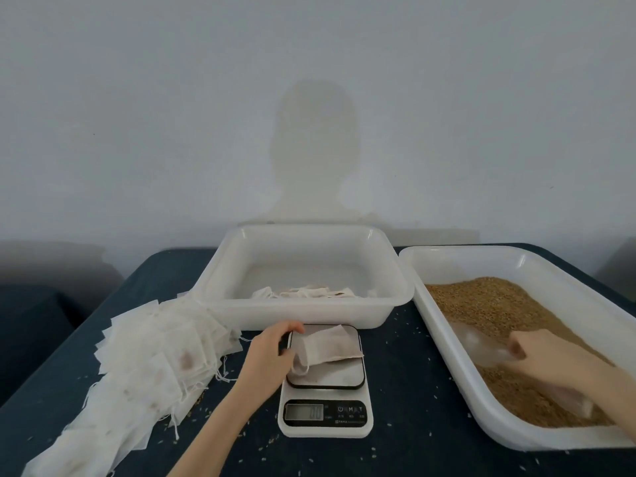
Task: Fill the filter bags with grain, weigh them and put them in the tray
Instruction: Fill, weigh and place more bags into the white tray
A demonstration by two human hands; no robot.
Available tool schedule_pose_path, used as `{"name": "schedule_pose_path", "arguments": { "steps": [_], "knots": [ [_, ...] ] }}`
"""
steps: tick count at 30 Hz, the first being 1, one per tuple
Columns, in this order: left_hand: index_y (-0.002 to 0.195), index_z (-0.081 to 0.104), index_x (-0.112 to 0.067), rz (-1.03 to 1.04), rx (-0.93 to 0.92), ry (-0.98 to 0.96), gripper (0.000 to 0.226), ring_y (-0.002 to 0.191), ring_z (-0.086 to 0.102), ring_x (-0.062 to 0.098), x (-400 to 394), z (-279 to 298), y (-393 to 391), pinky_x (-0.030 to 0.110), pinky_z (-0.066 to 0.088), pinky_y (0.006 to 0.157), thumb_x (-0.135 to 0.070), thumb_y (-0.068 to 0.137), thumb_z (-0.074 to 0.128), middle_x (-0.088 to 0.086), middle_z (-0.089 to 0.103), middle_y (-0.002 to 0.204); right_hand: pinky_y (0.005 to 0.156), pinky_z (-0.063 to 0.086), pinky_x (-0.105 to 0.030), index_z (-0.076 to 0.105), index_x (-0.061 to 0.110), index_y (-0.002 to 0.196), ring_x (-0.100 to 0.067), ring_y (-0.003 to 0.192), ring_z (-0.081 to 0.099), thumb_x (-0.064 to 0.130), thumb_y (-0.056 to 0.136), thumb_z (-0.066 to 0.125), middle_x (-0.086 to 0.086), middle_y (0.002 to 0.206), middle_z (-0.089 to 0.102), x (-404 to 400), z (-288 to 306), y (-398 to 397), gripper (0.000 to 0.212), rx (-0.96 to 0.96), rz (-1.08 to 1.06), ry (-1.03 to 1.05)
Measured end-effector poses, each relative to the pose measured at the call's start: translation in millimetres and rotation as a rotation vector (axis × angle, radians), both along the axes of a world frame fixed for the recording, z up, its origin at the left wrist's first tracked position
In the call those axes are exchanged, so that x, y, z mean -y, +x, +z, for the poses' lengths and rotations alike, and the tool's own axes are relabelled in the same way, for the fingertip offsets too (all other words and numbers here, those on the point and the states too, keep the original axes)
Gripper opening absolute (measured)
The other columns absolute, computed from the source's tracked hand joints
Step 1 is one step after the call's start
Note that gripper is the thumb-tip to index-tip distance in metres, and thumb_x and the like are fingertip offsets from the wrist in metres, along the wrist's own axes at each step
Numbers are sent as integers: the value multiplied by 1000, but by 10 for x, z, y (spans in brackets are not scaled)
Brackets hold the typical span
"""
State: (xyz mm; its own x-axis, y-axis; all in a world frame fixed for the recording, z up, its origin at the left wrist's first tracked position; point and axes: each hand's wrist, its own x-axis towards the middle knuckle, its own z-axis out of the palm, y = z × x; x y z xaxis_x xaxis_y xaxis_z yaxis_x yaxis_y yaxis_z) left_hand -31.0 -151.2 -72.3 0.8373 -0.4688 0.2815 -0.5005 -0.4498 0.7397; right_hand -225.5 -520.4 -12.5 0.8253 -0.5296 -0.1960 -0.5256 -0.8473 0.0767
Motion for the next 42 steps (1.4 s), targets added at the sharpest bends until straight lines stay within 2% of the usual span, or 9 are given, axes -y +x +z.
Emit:
{"name": "schedule_pose_path", "arguments": {
  "steps": [4, 10, 14, 19, 25, 29, 31, 35, 42],
  "knots": [
    [88, 60, -36, 194, -68, -167, 52, 95, 55, -9, -225, -103, 16, 9, 40, 82, 13, 81, 46, -19, 64, 97, 69, 52, -18, 51, 32, 92, 0, 75, 58, 68, 89, 41, 11, 85, 61, -78, -21, 35, 38, -34, 34, -67],
    [80, 62, -32, 309, -85, -227, 47, 86, 59, 2, -312, -262, 6, 17, 41, 74, 12, 85, 47, -14, 64, 86, 68, 51, -19, 55, 32, 96, -1, 76, 58, 69, 89, 37, 13, 87, 61, -163, 85, 46, 41, -72, 40, -175],
    [78, 59, -34, 319, -10, -200, 46, 81, 59, -2, -304, -334, -38, 11, 40, 72, 10, 88, 49, -17, 64, 83, 58, 46, -20, 53, 34, 99, -4, 73, 57, 57, 94, 36, 17, 85, 58, -429, 342, 172, 28, 195, 44, -294],
    [81, 60, -33, 326, 85, -114, 41, 84, 60, 2, -317, -347, -71, 11, 38, 72, 7, 88, 51, -19, 62, 82, 53, 42, -20, 56, 39, 86, 1, 64, 56, 49, 93, 43, 21, 72, 59, -1236, 527, 407, 18, 495, 171, -144],
    [78, 57, -34, 427, 84, -171, 44, 60, 53, 5, -381, -348, -104, 16, 35, 58, 9, 86, 51, -19, 61, 74, 62, 46, -21, 58, 33, 83, -3, 69, 58, 44, 94, 47, 16, 77, 65, -1825, 168, 677, 18, 523, 266, 33],
    [75, 55, -38, 479, 78, -208, 47, 58, 52, 4, -384, -316, -121, 18, 34, 57, 8, 86, 52, -19, 60, 70, 62, 45, -17, 62, 36, 93, -2, 72, 59, 39, 94, 50, 17, 82, 66, -1958, -148, 783, 12, 538, 281, 118],
    [76, 57, -34, 477, 88, -199, 43, 59, 51, 4, -381, -317, -122, 19, 34, 57, 8, 85, 51, -19, 60, 70, 66, 42, -13, 62, 37, 106, 1, 82, 58, 37, 94, 52, 20, 96, 64, -2006, -260, 827, 16, 546, 299, 146],
    [78, 59, -31, 458, 99, -157, 39, 61, 51, 4, -368, -332, -122, 18, 35, 58, 7, 85, 51, -16, 60, 70, 89, 42, -14, 52, 35, 131, 3, 117, 45, 30, 91, 56, 22, 131, 45, -2126, -424, 934, 40, 509, 458, 205],
    [77, 60, -30, 441, 115, -105, 38, 69, 54, 2, -349, -342, -127, 15, 35, 61, 6, 84, 52, -20, 58, 72, 105, 30, -21, 49, 30, 136, -8, 126, 42, 29, 90, 59, 14, 137, 48, -2354, -462, 1155, 47, 521, 571, 159]
  ]
}}
